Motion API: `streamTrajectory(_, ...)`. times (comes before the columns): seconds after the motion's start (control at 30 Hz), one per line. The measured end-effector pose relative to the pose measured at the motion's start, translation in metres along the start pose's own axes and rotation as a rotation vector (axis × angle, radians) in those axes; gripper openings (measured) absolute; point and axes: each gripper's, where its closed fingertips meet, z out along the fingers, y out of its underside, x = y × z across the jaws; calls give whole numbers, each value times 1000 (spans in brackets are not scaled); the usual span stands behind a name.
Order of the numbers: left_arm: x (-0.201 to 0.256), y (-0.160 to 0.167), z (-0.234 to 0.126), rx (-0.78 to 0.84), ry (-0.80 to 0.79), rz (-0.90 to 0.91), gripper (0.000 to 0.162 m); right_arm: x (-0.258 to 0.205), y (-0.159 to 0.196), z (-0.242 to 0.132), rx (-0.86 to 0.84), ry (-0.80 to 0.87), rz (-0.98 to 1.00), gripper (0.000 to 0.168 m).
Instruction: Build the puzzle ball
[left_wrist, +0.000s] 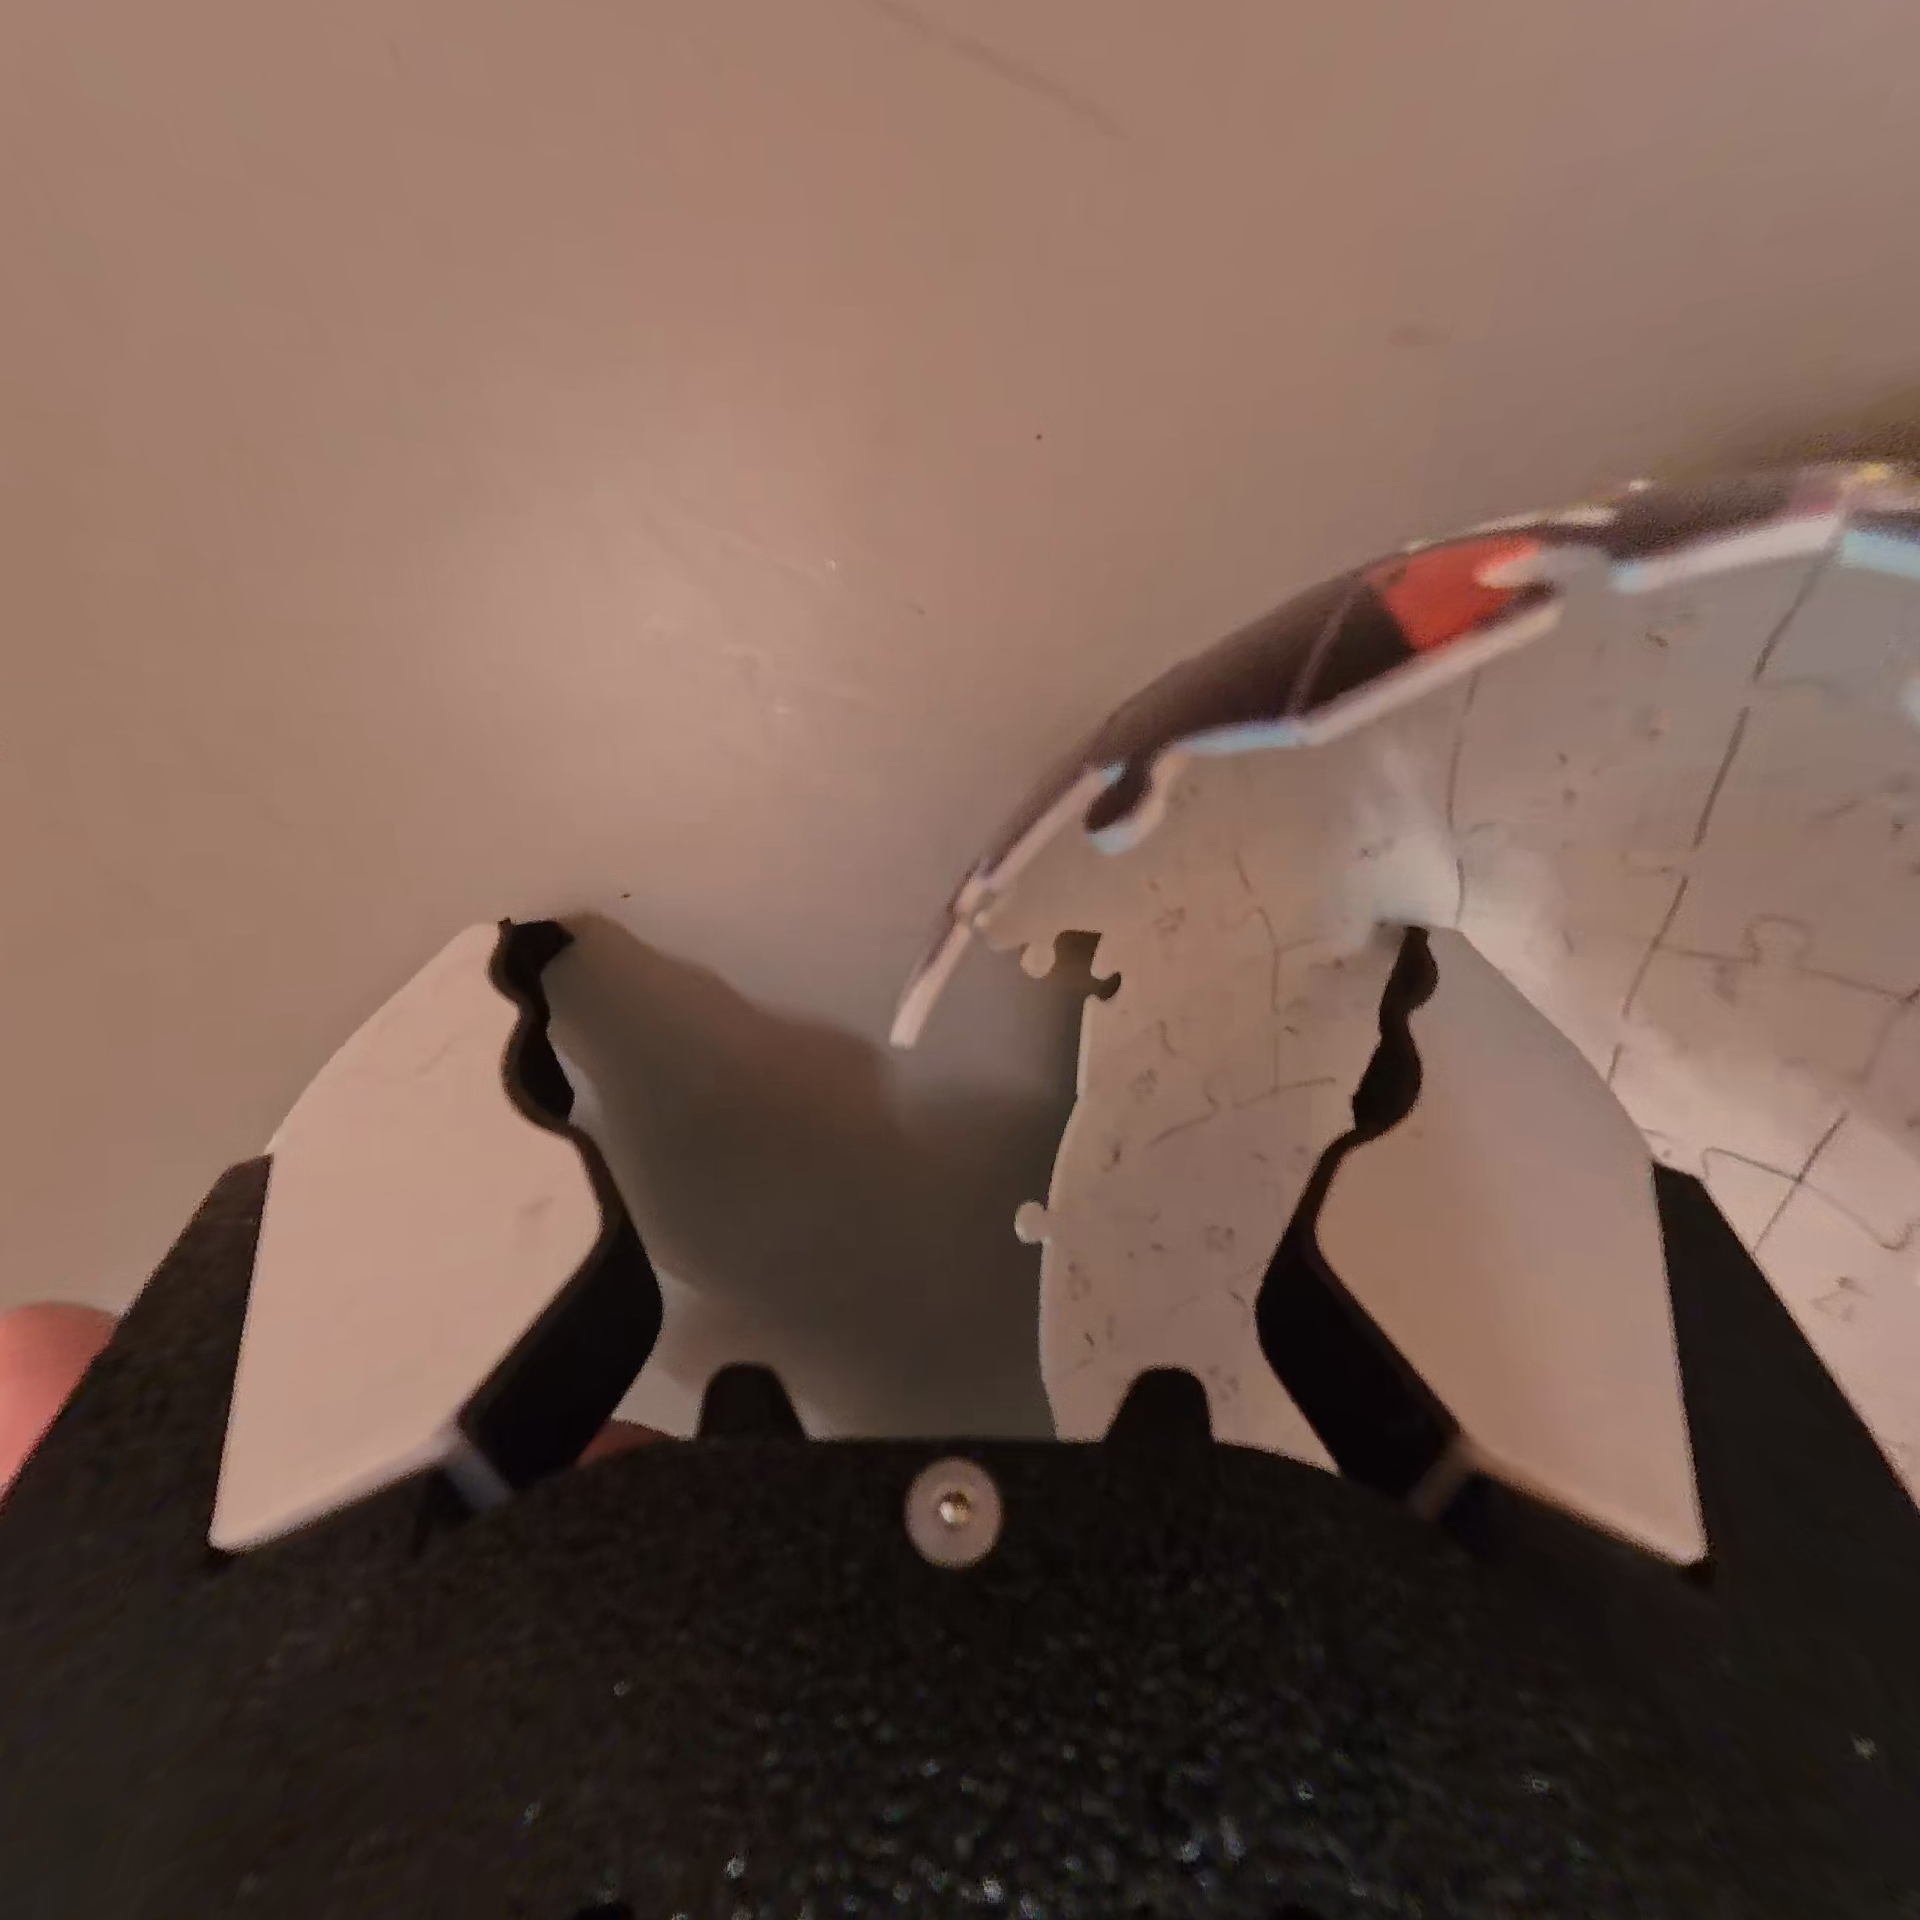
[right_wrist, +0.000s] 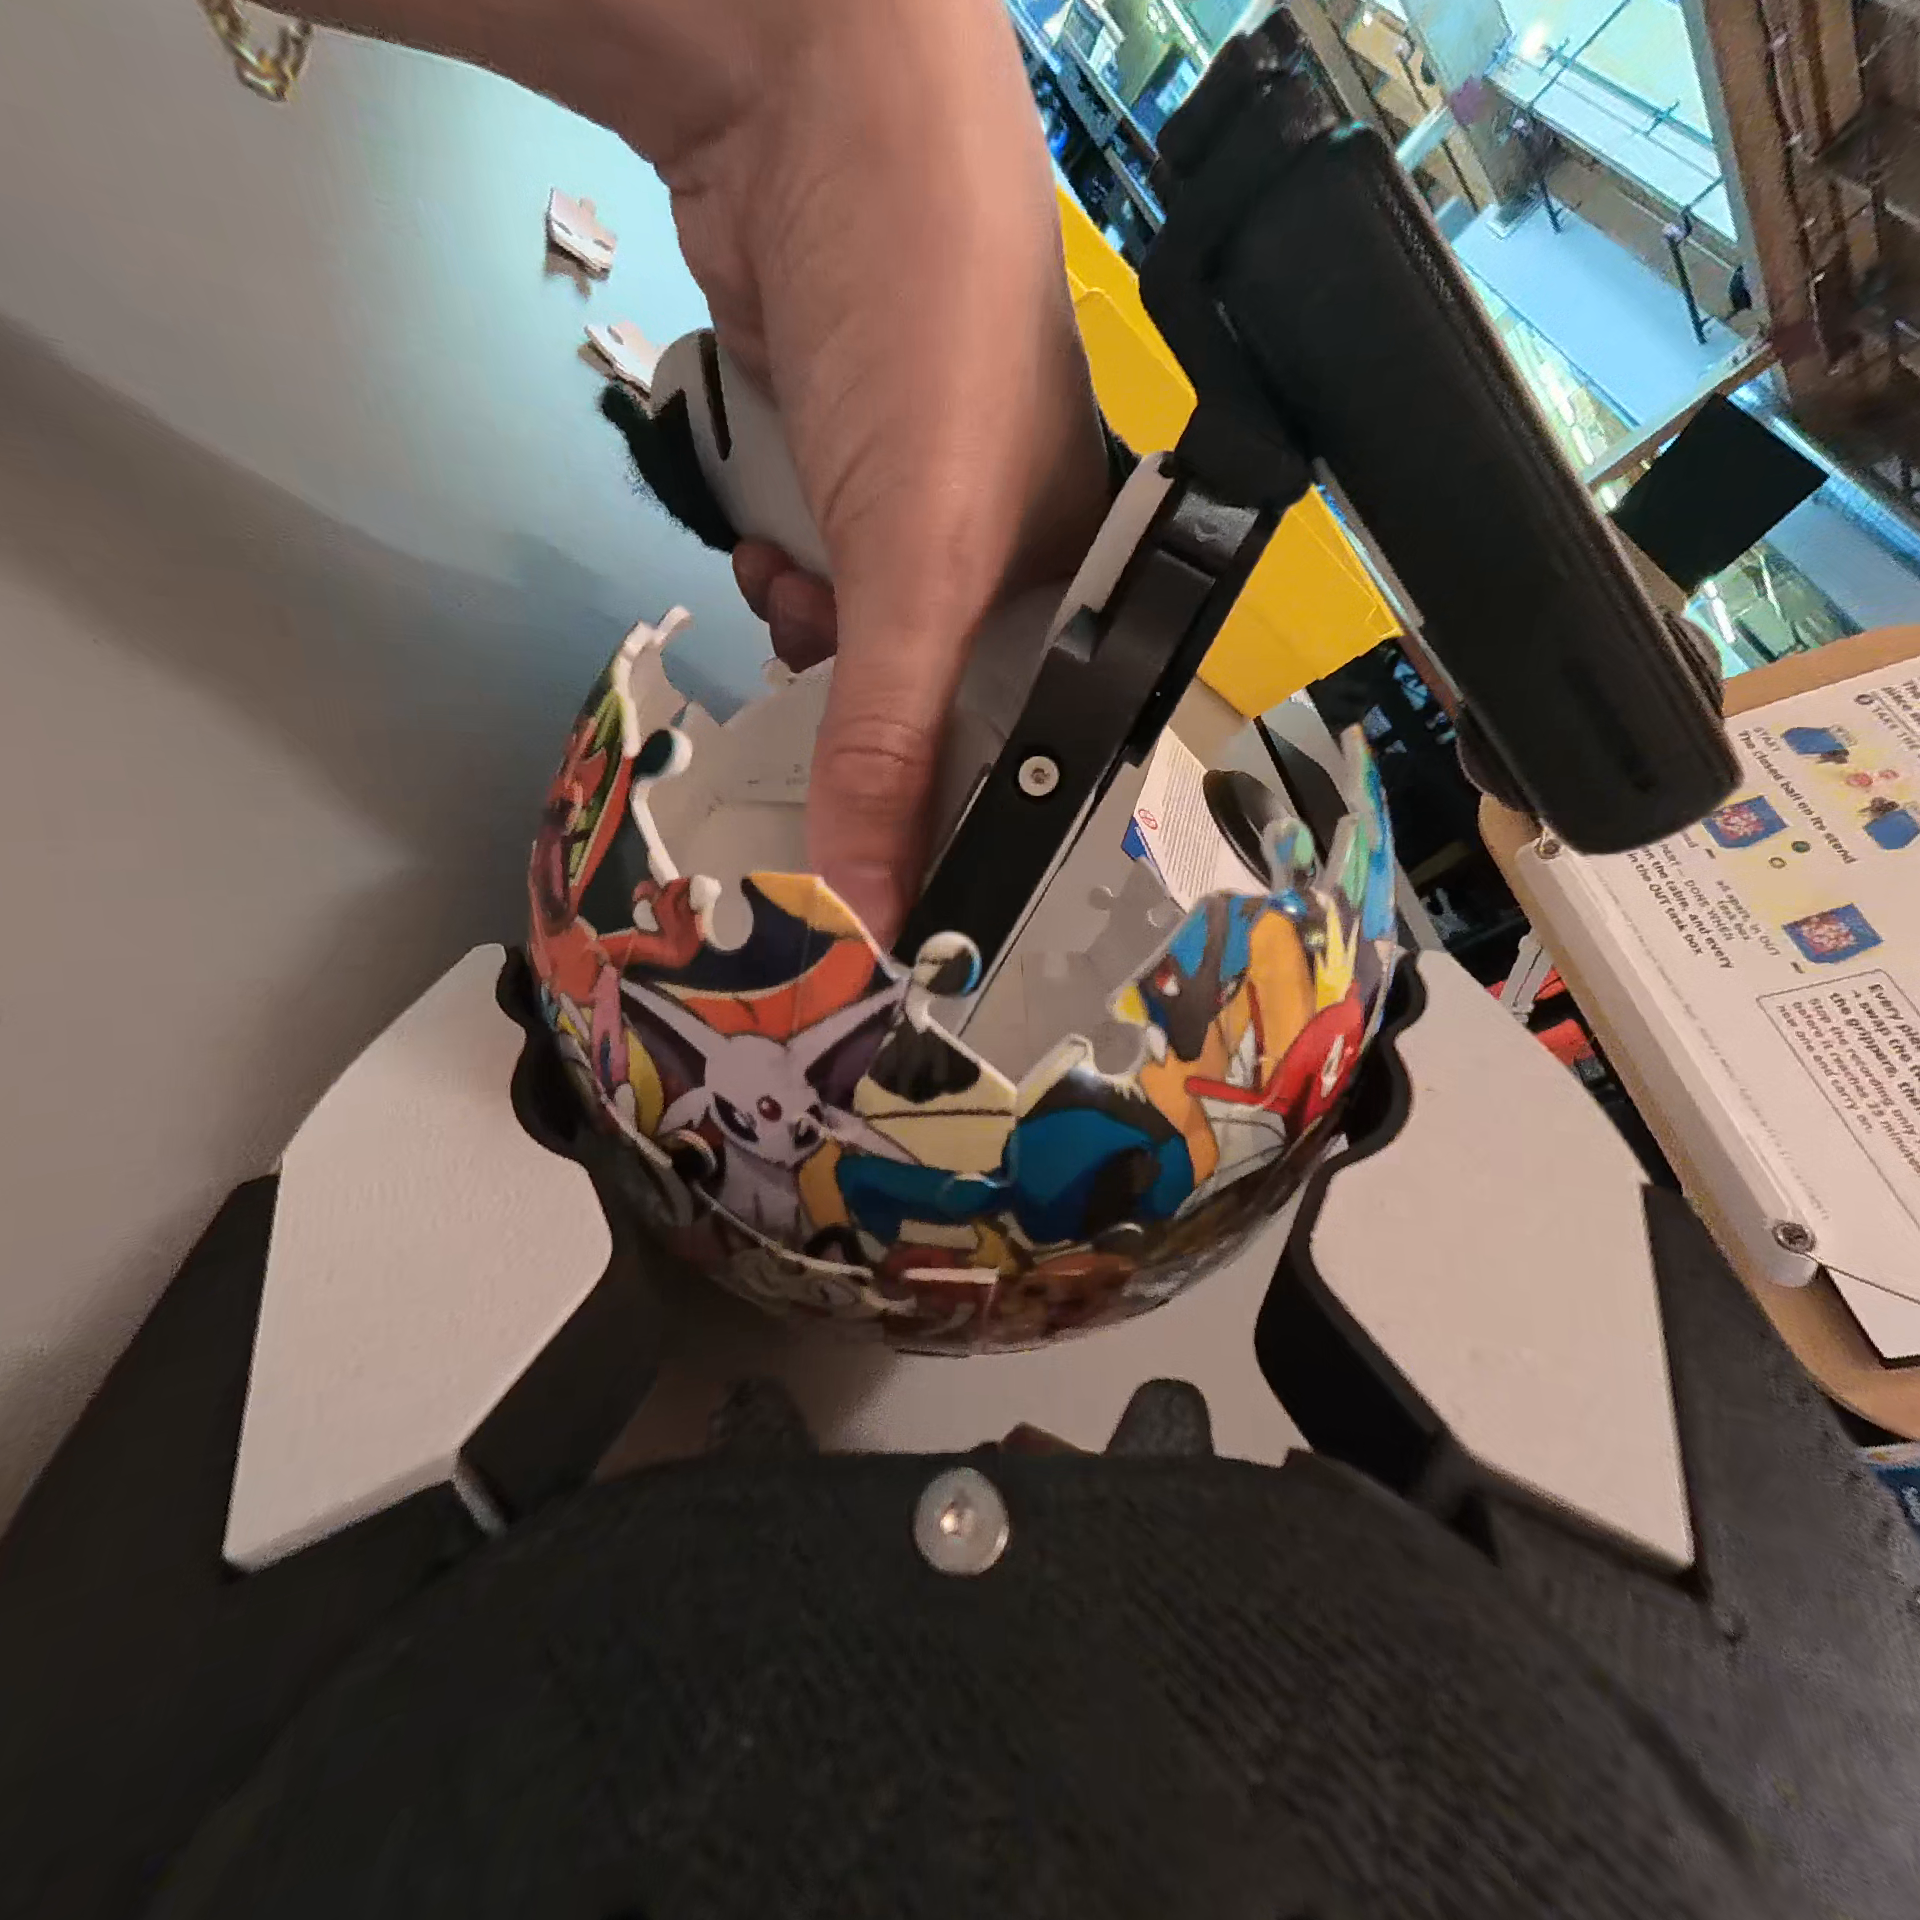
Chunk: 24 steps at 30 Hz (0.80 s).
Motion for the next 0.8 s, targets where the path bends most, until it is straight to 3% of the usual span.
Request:
streamTrajectory(0.2, 1, 1, 0, -3, 1, 15, 145, -1, 11, -5, -141, -79, 25, 143)
streamTrajectory(0.37, 8, -4, -6, 38, 17, -2, 134, -8, 0, -9, -176, -154, 10, 141)
streamTrajectory(0.47, 3, 0, -14, 58, -35, 10, 131, -8, 7, -24, -286, -205, -28, 140)
streamTrajectory(0.6, 12, -1, -39, 176, 39, -9, 126, -13, 2, -38, -329, -267, -15, 138)
streamTrajectory(0.8, -18, 13, -102, 426, -12, -45, 117, -17, 6, -37, -396, -283, -47, 139)
